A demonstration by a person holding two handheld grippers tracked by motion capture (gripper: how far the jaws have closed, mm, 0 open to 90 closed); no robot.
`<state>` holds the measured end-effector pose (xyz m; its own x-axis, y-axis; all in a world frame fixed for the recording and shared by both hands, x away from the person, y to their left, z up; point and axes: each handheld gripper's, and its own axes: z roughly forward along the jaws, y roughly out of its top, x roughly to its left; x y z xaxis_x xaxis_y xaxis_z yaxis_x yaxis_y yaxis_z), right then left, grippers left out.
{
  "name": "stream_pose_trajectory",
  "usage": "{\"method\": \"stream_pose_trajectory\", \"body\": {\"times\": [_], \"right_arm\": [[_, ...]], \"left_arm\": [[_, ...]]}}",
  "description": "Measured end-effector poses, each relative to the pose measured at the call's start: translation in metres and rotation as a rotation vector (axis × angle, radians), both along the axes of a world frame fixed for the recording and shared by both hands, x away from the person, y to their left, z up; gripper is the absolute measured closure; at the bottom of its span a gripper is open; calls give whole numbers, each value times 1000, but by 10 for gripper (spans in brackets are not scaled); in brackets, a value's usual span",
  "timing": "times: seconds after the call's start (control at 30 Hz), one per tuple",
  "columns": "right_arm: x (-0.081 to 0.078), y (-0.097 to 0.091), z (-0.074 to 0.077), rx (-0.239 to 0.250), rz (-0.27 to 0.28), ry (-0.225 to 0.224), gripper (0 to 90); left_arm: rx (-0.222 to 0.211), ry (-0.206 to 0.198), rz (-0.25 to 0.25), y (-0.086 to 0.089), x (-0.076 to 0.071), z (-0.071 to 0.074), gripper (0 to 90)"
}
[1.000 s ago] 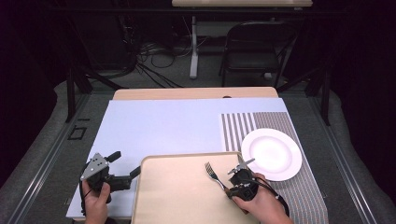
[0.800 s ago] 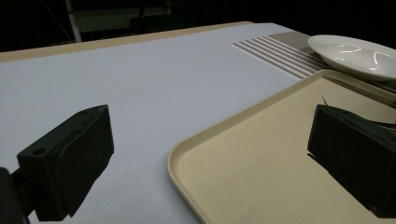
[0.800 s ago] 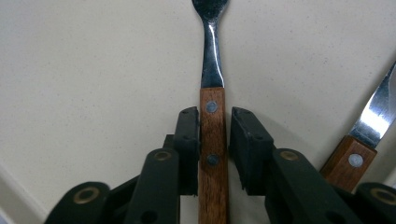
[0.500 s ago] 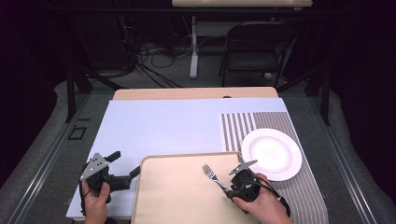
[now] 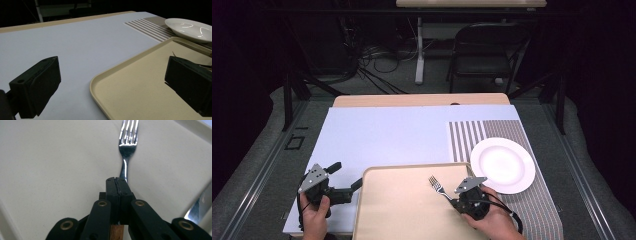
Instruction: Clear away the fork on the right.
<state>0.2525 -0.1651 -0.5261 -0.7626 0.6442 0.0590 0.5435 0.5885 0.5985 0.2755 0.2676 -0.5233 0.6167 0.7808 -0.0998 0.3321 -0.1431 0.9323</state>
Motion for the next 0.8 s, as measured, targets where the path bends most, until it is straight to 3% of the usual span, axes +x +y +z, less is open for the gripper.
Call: {"method": "stream_pose_trajectory", "body": {"times": [0.07, 0.17, 0.43, 0.8], "right_arm": [[-1, 3, -3, -12, 19, -21, 900], [0, 5, -7, 4, 34, -17, 900], [1, 9, -14, 41, 31, -31, 900], [4, 9, -19, 32, 6, -36, 900]], "left_arm": [[0, -1, 0, 0, 0, 0, 4], [-1, 0, 0, 0, 0, 0, 5], [4, 5, -4, 1, 0, 0, 4], [1, 0, -1, 1, 0, 0, 5]]}}
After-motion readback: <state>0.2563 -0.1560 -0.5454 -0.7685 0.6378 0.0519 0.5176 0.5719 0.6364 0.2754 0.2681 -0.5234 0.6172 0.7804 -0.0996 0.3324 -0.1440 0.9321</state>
